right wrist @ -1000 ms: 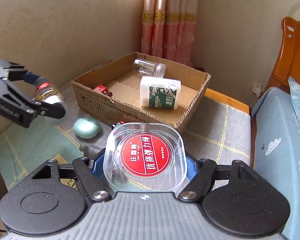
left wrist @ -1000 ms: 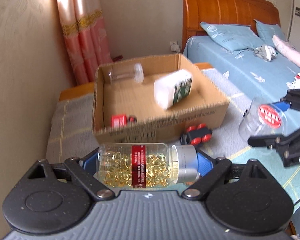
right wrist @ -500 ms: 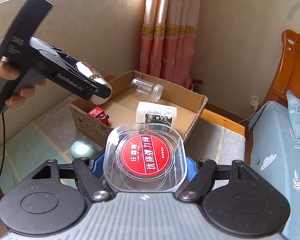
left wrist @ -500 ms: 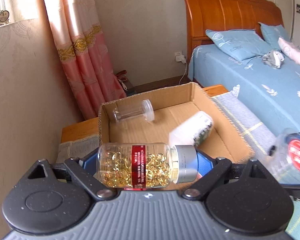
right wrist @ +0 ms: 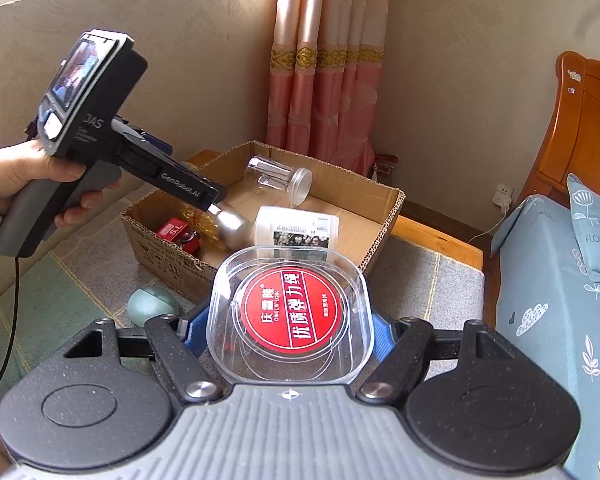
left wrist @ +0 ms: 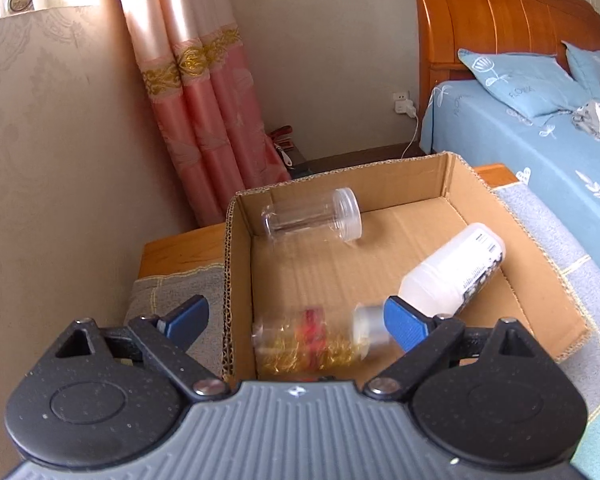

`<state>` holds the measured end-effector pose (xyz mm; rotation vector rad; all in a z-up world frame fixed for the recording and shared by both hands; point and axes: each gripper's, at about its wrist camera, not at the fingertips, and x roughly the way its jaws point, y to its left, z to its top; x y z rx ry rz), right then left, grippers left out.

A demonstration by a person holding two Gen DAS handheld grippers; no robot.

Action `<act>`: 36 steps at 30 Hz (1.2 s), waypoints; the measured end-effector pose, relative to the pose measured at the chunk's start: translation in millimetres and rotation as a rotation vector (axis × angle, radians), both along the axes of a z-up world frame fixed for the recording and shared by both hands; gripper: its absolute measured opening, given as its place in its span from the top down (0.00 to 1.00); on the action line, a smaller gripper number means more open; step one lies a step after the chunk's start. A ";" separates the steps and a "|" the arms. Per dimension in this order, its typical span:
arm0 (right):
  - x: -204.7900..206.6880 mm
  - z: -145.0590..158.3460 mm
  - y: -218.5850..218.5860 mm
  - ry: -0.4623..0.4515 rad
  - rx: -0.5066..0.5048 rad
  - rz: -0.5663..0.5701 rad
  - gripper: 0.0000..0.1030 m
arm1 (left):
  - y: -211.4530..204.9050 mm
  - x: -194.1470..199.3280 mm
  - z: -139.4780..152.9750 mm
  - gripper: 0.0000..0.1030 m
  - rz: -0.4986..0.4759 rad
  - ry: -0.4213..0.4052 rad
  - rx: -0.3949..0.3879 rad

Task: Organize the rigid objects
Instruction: 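Lower the capsule bottle into the box with the left gripper while the right drops the container in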

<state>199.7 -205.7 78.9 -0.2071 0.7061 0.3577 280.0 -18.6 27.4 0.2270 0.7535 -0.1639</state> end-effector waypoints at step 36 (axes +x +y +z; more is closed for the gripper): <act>201.9 -11.0 31.3 0.127 0.013 -0.163 0.23 | 59.5 -141.2 -17.3 0.08 0.296 0.006 -0.117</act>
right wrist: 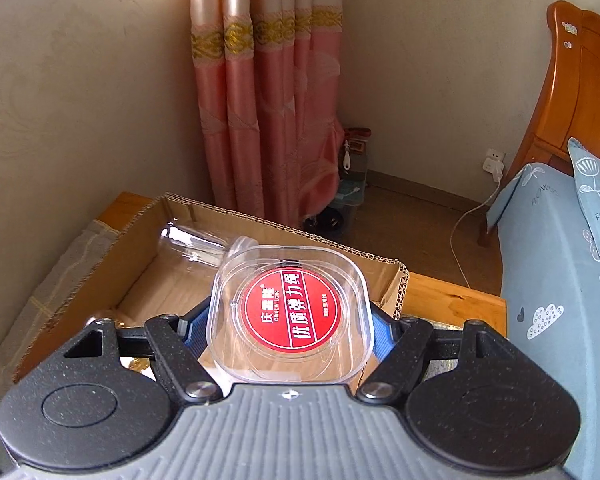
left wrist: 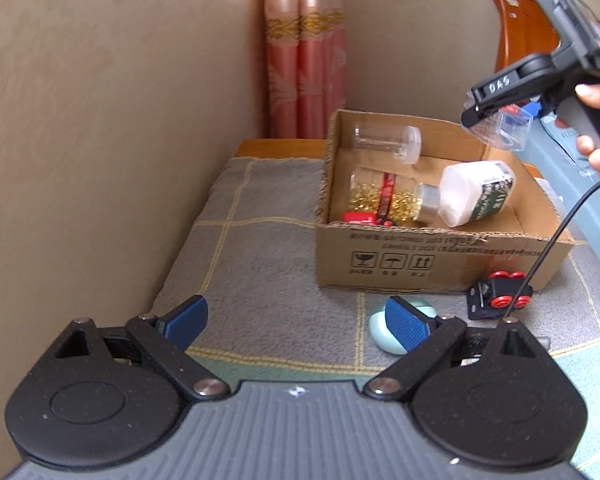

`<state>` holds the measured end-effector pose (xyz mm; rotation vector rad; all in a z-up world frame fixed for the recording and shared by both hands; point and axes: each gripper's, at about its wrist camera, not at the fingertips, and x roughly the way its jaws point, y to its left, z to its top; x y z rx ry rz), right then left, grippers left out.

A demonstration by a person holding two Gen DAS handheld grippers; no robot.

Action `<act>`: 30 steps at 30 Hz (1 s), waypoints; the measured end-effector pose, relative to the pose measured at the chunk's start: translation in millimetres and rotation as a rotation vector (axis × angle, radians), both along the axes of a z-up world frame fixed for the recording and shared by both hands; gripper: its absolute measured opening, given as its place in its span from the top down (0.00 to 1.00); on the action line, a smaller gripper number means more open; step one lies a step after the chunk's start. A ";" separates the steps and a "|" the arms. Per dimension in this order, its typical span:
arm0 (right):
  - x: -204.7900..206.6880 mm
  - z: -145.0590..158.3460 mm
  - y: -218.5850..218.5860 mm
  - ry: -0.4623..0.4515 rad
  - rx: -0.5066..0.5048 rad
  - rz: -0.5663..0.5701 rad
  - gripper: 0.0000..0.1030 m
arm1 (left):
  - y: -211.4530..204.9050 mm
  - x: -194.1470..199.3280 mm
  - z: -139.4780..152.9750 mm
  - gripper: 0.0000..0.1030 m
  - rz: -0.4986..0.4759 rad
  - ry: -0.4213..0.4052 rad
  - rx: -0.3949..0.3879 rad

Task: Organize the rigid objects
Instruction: 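Lower the capsule bottle into the box with the left gripper while the right drops the container in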

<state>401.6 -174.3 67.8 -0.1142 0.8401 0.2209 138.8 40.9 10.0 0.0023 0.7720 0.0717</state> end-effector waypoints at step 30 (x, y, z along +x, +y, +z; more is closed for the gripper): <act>-98.9 9.2 -11.2 -0.054 0.033 0.071 0.00 | 0.3 -12.6 1.3 0.08 0.003 0.015 -0.015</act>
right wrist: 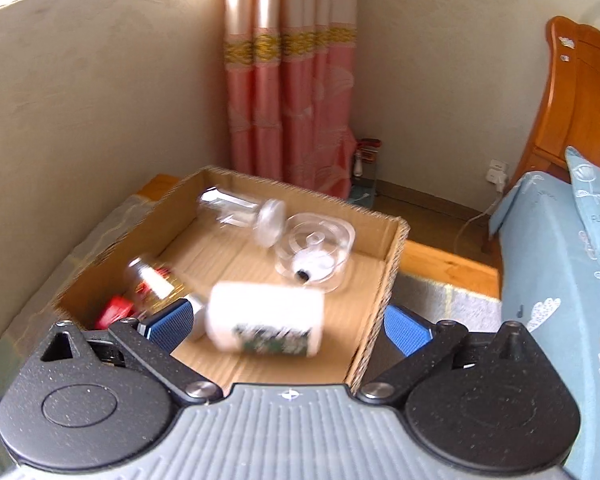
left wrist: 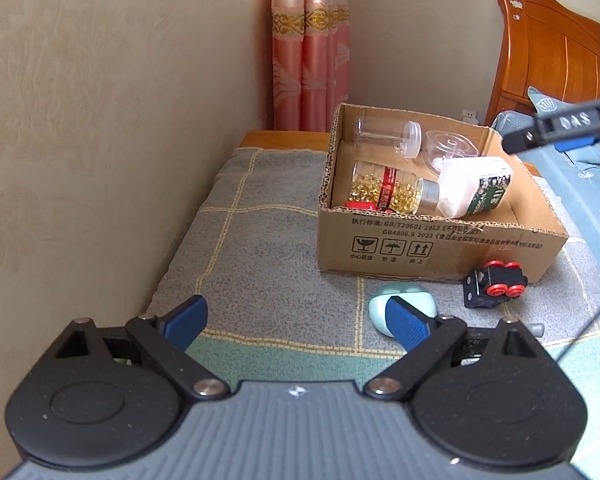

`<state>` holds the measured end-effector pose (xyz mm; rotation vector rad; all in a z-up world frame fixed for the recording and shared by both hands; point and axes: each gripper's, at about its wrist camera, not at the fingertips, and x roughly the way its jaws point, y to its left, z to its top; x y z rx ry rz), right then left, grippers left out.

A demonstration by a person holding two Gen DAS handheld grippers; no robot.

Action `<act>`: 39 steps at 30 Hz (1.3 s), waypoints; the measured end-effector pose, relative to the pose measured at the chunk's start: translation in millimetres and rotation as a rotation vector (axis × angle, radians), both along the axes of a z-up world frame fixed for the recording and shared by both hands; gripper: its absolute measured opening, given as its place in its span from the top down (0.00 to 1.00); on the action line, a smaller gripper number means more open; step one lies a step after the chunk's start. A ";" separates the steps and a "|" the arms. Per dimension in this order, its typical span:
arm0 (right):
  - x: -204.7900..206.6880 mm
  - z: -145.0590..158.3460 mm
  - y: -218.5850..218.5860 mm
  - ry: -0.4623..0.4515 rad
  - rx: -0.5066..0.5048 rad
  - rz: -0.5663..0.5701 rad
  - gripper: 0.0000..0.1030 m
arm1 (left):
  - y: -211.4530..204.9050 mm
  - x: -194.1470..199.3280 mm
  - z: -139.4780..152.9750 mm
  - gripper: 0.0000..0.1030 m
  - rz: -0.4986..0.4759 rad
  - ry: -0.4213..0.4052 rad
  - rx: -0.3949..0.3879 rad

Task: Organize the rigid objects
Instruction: 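Lower the capsule bottle into the box with the left gripper while the right drops the container in, then move the left gripper to the mint earbud case while the right moves to the grey toy dog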

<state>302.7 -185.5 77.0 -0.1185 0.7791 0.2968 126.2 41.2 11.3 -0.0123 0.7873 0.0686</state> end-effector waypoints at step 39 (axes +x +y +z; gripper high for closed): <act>-174.9 -121.8 6.3 0.058 0.050 -0.183 0.00 | -18.7 -3.4 -17.1 0.07 -0.066 0.046 0.000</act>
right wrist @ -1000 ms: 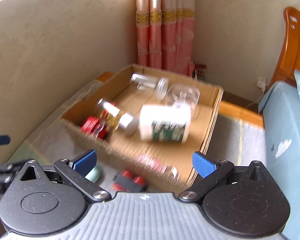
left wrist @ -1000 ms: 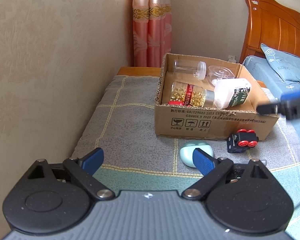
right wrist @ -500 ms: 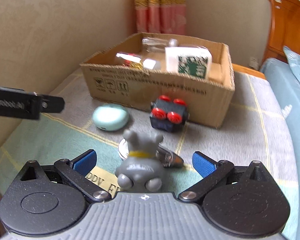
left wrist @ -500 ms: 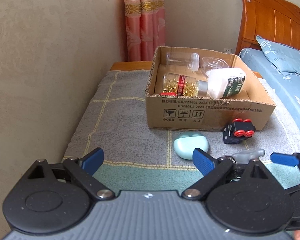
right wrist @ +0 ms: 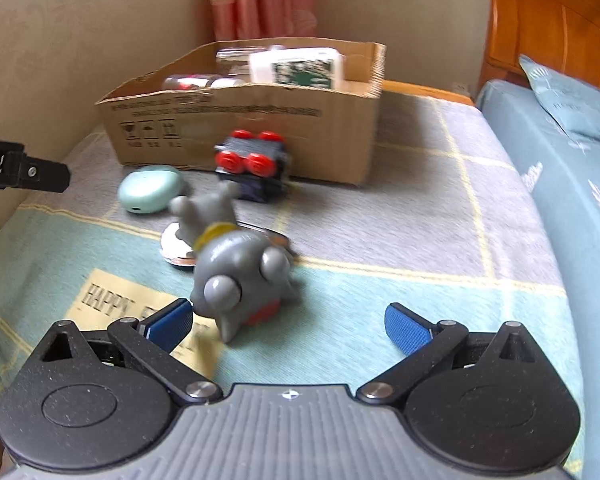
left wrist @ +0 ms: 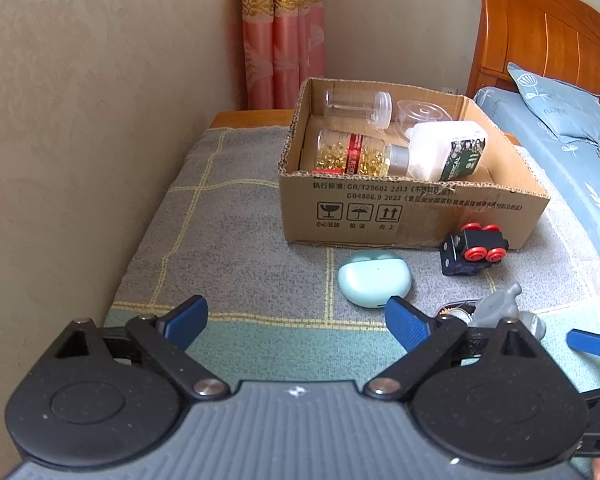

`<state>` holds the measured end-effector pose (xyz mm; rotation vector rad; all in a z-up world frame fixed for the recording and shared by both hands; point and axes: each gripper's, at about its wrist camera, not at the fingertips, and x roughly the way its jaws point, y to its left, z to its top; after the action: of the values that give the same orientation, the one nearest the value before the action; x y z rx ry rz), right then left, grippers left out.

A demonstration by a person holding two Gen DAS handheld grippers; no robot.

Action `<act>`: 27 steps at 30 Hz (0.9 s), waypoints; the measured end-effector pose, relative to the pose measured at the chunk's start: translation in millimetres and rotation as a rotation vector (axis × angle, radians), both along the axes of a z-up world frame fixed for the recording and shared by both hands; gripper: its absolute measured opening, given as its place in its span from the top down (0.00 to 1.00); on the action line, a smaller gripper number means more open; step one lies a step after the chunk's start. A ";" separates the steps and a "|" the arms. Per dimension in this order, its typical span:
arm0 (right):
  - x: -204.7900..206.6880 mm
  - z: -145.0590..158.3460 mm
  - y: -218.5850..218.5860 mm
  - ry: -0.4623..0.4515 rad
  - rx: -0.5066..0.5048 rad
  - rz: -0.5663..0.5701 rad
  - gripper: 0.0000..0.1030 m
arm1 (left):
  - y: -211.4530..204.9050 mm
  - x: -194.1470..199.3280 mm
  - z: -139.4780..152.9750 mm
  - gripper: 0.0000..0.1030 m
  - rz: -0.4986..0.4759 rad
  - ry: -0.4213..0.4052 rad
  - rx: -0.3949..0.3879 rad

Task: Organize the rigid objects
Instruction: 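Move the left gripper to the mint earbud case while the right moves to the grey toy dog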

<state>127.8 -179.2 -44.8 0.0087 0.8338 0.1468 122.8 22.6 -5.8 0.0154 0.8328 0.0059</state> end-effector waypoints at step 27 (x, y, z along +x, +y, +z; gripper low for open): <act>24.4 6.5 12.8 -0.051 0.035 -0.021 0.00 | 1.3 -0.9 1.1 0.07 -0.002 0.004 0.003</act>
<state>152.3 -166.4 -38.3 0.0461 0.7801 0.1412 121.9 23.8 -4.7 0.0197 0.8363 0.0050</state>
